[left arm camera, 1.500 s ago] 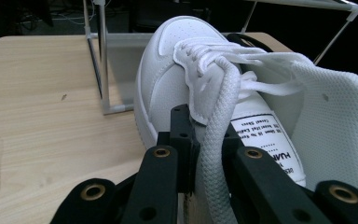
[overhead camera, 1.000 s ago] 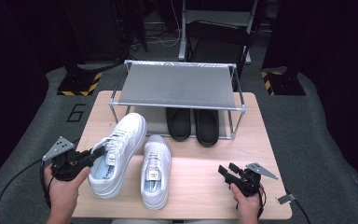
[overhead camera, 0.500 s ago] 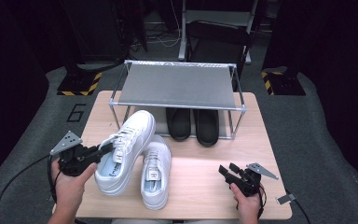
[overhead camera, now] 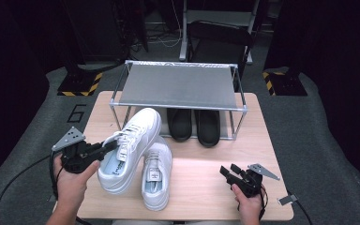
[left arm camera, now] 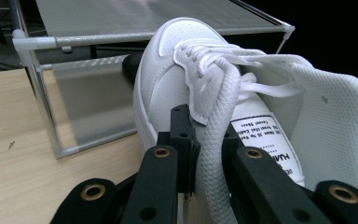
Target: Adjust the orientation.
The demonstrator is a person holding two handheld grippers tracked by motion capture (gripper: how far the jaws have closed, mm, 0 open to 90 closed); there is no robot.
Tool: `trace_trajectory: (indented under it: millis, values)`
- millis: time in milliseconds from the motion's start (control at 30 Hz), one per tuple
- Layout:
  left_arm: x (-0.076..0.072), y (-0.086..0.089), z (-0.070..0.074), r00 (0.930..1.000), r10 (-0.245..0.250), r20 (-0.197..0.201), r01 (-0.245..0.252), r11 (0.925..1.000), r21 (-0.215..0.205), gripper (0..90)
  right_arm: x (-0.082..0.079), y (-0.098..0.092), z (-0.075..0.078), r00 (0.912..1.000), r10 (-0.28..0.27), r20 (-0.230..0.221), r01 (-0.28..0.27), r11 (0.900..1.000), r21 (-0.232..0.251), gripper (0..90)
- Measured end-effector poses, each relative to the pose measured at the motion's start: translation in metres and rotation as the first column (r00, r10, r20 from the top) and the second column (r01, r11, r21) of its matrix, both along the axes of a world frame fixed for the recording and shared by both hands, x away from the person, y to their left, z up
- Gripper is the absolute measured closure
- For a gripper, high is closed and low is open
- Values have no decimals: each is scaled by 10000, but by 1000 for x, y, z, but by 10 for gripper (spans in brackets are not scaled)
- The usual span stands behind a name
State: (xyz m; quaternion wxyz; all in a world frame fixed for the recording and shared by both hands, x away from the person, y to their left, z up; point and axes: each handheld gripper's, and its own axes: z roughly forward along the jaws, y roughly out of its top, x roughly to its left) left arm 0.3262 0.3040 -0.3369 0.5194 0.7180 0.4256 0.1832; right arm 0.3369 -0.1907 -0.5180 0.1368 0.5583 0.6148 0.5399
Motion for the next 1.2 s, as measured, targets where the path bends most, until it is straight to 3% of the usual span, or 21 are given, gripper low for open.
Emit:
trace_trajectory:
  millis: [400,1200]
  values:
    - [6,-12,15,9994,-284,191,282,9996,64,828,0,-1,-1,10000,-15,-82,16,10000,81,411]
    - [51,-29,38,9988,-344,345,346,9994,-46,827,1,-3,-4,9999,-50,-107,51,10000,55,411]
